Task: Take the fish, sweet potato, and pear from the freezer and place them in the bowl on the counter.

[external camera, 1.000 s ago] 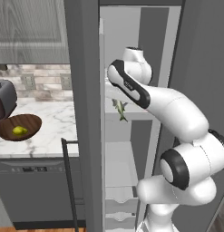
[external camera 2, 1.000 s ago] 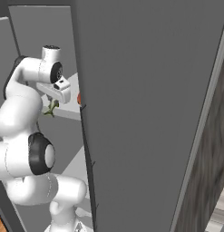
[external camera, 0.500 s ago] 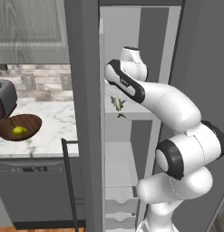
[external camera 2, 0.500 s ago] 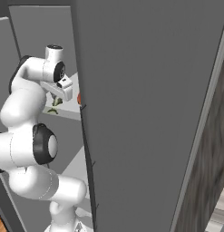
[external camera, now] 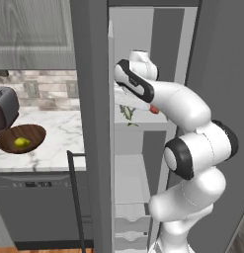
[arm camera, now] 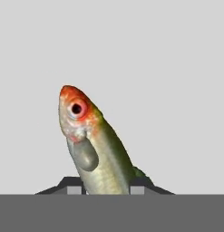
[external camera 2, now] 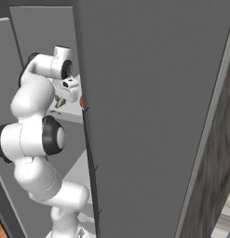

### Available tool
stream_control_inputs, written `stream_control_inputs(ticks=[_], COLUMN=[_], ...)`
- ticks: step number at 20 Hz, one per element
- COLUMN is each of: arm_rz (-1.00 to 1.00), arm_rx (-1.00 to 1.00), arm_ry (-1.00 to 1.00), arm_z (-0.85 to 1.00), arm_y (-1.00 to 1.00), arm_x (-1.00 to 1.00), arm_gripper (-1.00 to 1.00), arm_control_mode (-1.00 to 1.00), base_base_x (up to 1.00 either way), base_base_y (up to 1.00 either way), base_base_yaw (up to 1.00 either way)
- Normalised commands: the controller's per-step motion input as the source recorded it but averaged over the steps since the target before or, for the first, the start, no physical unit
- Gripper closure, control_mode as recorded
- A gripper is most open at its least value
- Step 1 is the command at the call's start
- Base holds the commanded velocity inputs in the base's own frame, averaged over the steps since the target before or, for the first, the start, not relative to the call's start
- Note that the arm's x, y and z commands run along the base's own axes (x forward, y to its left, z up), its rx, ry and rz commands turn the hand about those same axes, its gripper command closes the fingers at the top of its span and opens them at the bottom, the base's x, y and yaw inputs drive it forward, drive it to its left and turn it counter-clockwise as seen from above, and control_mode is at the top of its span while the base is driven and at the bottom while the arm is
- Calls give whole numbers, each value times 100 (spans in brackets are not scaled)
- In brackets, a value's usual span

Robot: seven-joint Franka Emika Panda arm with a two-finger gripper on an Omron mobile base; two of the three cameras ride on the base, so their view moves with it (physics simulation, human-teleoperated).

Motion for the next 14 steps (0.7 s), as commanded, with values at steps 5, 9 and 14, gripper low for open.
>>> stream_control_inputs(ticks=[5,9,14], arm_rz=[4,3,6], arm_rx=[0,-9,-13], arm_ry=[6,2,0], arm_z=[-100,-100,-100], arm_y=[-43,-2,0], arm_x=[0,-8,-54], arm_gripper=[100,100,100], arm_control_mode=[-100,-100,-100], base_base_x=[0,0,0], base_base_y=[0,0,0], base_base_yaw=[0,0,0])
